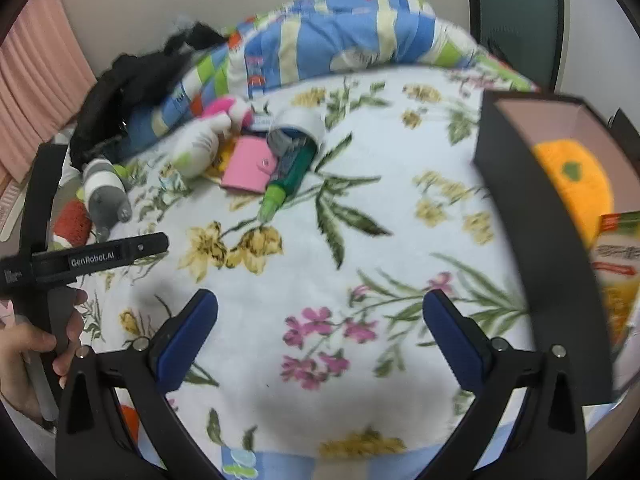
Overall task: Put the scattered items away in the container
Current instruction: 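Move the left gripper back toward the green bottle and tape roll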
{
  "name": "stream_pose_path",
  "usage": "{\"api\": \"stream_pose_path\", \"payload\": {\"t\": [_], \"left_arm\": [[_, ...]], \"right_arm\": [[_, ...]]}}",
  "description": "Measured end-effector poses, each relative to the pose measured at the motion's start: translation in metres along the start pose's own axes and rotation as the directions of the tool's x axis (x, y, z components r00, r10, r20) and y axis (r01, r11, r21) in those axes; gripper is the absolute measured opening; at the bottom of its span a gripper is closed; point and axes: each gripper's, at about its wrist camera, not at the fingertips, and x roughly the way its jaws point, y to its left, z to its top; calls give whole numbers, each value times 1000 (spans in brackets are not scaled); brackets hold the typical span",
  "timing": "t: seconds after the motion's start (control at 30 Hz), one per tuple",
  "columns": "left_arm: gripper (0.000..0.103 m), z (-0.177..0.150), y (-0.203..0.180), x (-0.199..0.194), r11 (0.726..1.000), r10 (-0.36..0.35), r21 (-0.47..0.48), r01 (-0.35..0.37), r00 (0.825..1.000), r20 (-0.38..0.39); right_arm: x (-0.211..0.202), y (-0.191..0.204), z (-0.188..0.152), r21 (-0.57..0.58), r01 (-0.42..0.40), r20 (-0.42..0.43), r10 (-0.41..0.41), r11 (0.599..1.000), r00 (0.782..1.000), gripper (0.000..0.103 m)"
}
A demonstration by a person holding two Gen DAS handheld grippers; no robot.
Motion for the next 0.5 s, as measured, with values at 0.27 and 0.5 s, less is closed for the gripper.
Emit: {"api": "stream_pose_path", "payload": {"t": [0.27,0.5], "left_arm": [[80,-7,47,85,994,111,15,-110,990,-87],[103,-22,52,94,994,94,55,-96,995,44]], "right_arm": [[86,31,1,-37,107,-87,-110,994,990,103],[127,28,-10,-35,129,-88,-131,991,987,103]]}}
